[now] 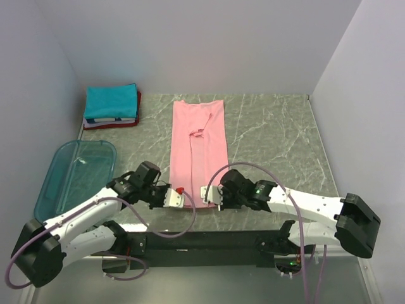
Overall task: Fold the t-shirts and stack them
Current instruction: Fold the tshirt
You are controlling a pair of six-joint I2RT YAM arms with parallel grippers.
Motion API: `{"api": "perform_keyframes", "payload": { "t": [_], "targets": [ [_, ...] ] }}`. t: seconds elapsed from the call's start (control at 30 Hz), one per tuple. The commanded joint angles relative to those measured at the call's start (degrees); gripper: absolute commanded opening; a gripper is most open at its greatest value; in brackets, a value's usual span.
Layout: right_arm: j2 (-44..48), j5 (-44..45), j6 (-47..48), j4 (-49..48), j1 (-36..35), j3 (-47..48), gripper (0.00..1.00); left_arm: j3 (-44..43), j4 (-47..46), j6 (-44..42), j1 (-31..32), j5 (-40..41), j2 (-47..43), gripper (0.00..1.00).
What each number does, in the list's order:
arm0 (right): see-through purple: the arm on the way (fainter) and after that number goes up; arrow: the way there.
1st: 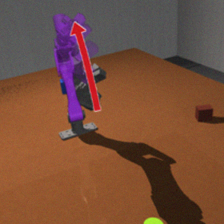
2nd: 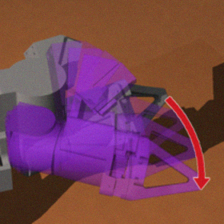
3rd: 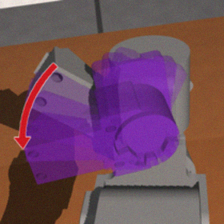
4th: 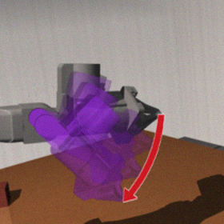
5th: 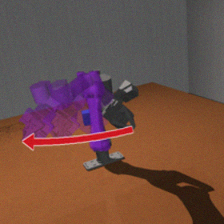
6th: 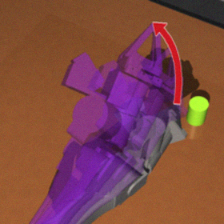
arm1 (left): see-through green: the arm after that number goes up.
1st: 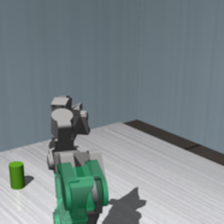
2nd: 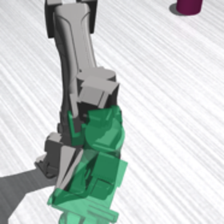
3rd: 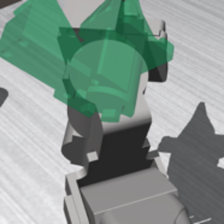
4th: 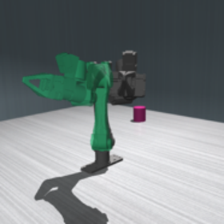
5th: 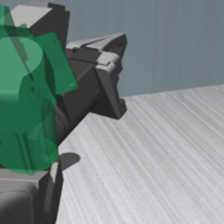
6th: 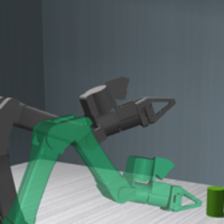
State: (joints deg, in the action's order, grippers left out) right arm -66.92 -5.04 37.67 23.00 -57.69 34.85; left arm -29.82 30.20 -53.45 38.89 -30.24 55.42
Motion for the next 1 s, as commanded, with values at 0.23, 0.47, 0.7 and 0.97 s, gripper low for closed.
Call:
{"api": "perform_keyframes", "payload": {
  "t": [0.23,0.47,0.7,0.97],
  "targets": [
    [-7.5,-3.1,10.4,1.7,13.1,12.9,0.00,-13.8,2.1,-3.3,-11.2,-6.6,14.4,0.00],
    [-18.9,-4.8,16.5,0.2,19.4,21.7,0.00,-23.8,1.0,-5.6,-17.2,-7.4,27.3,0.00],
    [-26.9,-5.9,20.1,0.1,24.2,29.2,0.00,-34.8,-0.4,-5.6,-21.7,-8.4,38.2,0.00],
    [-34.3,-6.3,22.4,1.2,28.2,38.3,0.00,-44.5,-2.4,-5.1,-24.5,-9.0,48.2,0.00]
  ]
}}
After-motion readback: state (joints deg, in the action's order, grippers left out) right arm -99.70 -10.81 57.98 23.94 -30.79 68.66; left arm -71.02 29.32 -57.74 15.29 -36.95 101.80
